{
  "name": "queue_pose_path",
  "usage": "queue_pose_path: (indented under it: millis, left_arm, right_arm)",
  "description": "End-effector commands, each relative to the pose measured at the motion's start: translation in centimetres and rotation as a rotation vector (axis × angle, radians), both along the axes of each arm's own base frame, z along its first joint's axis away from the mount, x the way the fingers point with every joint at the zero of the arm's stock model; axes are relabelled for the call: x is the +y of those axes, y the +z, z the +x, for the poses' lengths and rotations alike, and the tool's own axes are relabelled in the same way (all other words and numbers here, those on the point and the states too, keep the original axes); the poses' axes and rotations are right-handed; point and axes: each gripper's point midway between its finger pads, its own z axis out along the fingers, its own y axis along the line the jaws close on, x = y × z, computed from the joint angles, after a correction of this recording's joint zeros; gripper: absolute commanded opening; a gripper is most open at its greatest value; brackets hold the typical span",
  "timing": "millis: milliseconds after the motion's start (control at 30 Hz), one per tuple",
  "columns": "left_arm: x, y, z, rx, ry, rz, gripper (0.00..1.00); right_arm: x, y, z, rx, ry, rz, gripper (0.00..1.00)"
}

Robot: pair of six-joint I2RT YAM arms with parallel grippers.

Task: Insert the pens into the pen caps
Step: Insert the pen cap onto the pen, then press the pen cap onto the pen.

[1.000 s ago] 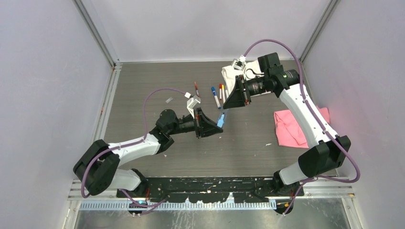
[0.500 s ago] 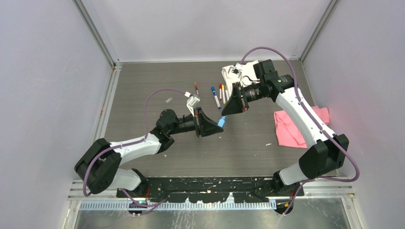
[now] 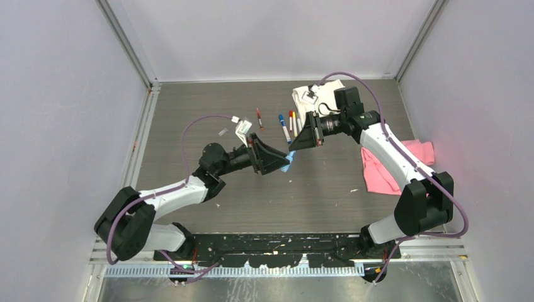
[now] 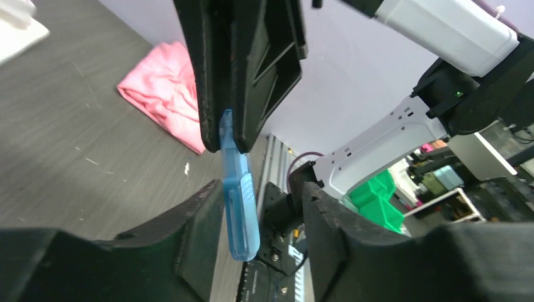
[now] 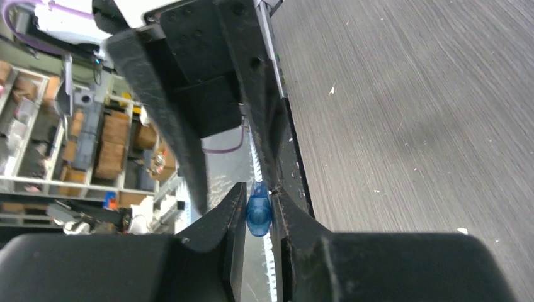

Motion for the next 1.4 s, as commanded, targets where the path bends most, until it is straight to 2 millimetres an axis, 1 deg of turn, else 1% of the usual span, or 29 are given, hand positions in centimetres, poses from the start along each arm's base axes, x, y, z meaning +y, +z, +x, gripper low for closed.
queue_pose_path:
  millis: [0,67,100,167,233,300,367,400,500,600,700,767,1033,1233,1367]
  left_arm:
    - [1.9,3.7,0.2,-0.089,0.083,-0.107,0.55]
    - [2.6,4.0,0.2,-0.093,0.110,-0.110,0.62]
    - [2.8,3.7,0.2,-0.087,0.123,-0.096,0.65]
    - [3.5,3.1,0.2,-0.083,0.153,-0.062,0.68]
    - [4.1,2.4,0.1,-0.080,0.180,-0.025,0.68]
    - [4.5,1.7,0.0,-0.070,0.200,-0.001,0.63]
    - [4.8,0.9,-0.1,-0.042,0.209,0.016,0.52]
    - [4.8,0.6,-0.1,-0.022,0.211,0.024,0.49]
    - [4.6,0.0,-0.2,0.030,0.199,0.007,0.47]
    - [3.8,-0.4,-0.4,0.059,0.177,-0.010,0.44]
    - [3.1,-0.7,-0.1,0.074,0.179,-0.008,0.41]
    - [2.9,-0.8,0.2,0.082,0.182,-0.007,0.37]
    - [2.2,-0.8,0.9,0.096,0.185,-0.022,0.36]
    - [1.5,0.0,0.9,0.087,0.163,-0.039,0.35]
    - [1.4,0.4,0.9,0.080,0.161,-0.053,0.34]
  right_arm:
    - [0.0,1.2,1.7,0.056,-0.058,0.074,0.01]
    - [-0.1,0.7,2.0,0.086,-0.074,0.082,0.01]
    - [-0.1,0.6,2.1,0.096,-0.079,0.087,0.01]
    - [-0.2,0.6,2.4,0.116,-0.090,0.099,0.01]
    - [-0.2,0.6,2.6,0.141,-0.099,0.108,0.01]
    - [-0.2,0.5,2.9,0.156,-0.108,0.113,0.01]
    - [-0.2,0.3,3.0,0.170,-0.113,0.113,0.01]
    - [-0.2,0.4,3.2,0.160,-0.115,0.118,0.01]
    - [0.0,0.4,3.5,0.162,-0.119,0.122,0.01]
    - [0.0,0.4,3.8,0.167,-0.127,0.126,0.01]
    - [0.0,0.4,3.9,0.169,-0.130,0.127,0.01]
    - [0.1,0.4,3.8,0.168,-0.129,0.127,0.01]
    - [0.0,0.3,3.8,0.168,-0.131,0.127,0.01]
    - [0.0,0.3,3.7,0.171,-0.132,0.127,0.01]
    - [0.0,0.3,3.7,0.168,-0.131,0.128,0.01]
